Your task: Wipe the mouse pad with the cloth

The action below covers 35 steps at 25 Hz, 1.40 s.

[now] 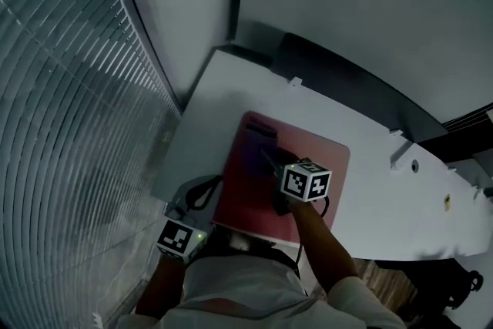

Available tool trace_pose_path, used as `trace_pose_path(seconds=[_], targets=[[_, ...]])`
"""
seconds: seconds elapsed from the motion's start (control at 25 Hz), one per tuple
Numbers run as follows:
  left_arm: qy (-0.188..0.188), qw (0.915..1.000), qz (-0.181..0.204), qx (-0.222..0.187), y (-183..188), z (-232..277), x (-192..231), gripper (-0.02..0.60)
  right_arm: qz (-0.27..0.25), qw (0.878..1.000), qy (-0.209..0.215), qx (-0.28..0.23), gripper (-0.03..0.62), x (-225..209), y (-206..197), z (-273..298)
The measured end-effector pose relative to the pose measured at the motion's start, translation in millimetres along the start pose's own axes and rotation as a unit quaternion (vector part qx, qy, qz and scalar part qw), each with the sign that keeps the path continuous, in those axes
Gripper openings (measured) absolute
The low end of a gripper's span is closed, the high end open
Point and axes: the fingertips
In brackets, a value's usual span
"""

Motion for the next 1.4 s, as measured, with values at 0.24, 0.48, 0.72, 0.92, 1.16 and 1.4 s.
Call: trace_pose_path(seconds=[0.24, 0.48, 0.72, 0.92, 1.16, 1.4], targets=[[0.001, 0.9999, -0.011, 0.011, -10.5, -10.5, 14.2, 0.000, 0.031, 0.998, -0.030, 0.054, 0.049, -36.7, -10.6, 72.0], [-0.003, 0.9999, -0.006, 0.013, -10.7, -10.7, 6.4, 0.000, 0.054, 0.991, -0.093, 0.076, 0.049, -91.2, -24.3, 65.1], [-0.010, 0.9999, -0.004, 0.013, -11.4, 0.2, -11.4, 0.000, 0.070, 0.986, -0.131, 0.070, 0.049, -138.3, -28.9, 21.4], [-0.025, 0.9995, -0.001, 0.021, -10.8, 15.7, -44.8, 0.000, 0.085, 0.982, -0.157, 0.057, 0.049, -175.3, -26.6, -27.6], [-0.042, 0.9989, 0.013, 0.016, -5.5, 23.7, -88.6, 0.000, 0.092, 0.976, -0.189, 0.049, 0.049, -207.4, -30.0, -99.4], [-0.051, 0.9986, 0.005, 0.012, 1.1, 41.9, -124.4, 0.000, 0.098, 0.968, -0.226, 0.046, 0.049, -246.8, -37.4, -174.6]])
Point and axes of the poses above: the fingertips, and each gripper's own axes: z forward along the fingers, x to its left, y out of its top, and after that the axes turned 9 degrees about y, right-handed
